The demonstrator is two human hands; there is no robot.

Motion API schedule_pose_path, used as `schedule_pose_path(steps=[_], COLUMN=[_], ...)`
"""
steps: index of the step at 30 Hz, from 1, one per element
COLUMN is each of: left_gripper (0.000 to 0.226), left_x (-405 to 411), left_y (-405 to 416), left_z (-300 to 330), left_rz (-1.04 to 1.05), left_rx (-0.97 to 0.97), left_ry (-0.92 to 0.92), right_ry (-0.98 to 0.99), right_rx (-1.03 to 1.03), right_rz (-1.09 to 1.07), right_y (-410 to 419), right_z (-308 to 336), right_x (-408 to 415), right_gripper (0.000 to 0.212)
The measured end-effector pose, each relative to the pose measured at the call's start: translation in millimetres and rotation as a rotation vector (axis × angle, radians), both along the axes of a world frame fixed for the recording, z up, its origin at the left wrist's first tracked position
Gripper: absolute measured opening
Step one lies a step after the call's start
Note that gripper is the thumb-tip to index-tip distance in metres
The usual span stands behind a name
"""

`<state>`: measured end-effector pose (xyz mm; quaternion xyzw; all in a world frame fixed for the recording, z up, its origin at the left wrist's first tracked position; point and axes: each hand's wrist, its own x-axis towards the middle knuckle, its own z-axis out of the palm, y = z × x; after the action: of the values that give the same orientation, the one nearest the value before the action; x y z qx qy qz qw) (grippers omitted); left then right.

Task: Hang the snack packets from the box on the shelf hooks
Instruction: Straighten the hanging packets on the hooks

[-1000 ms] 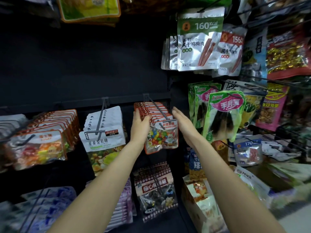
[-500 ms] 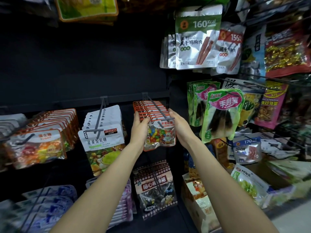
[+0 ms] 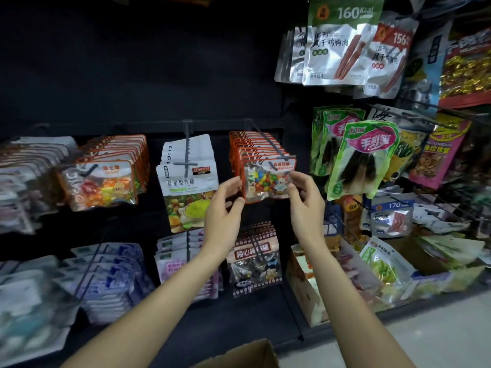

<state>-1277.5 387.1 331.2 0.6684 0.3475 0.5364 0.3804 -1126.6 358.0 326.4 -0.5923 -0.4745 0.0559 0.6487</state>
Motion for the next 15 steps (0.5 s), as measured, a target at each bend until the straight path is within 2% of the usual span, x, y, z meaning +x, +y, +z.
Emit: schedule_pose_path(steps=[3,7,12,15], left_gripper=[0.029,0.023,0.021,0.032], left_x=[-44,-107,-150,-142], left_y=[-11,-13,-5,-6], left_z=[-13,-43,-102,-132], left_rz=[0.058,0.194,0.173,0.028], left_rx=[0.182,0.35,0.231,0.329], left_ry=[0.131,0.415,0.836,1.084], right_ry=[-0.2,-0.526,-0.819,-0.922], right_rx=[0.002,-0.064,-0.202,-0.283], right_rz=[-0.011,0.018,0.095,0.125], right_y=[-20,-38,-43,-37], right_z=[-10,-34,-100,-138], right_x=[-24,-57,-74,-70], right_gripper=[0.023,0.028,0.025,0.028])
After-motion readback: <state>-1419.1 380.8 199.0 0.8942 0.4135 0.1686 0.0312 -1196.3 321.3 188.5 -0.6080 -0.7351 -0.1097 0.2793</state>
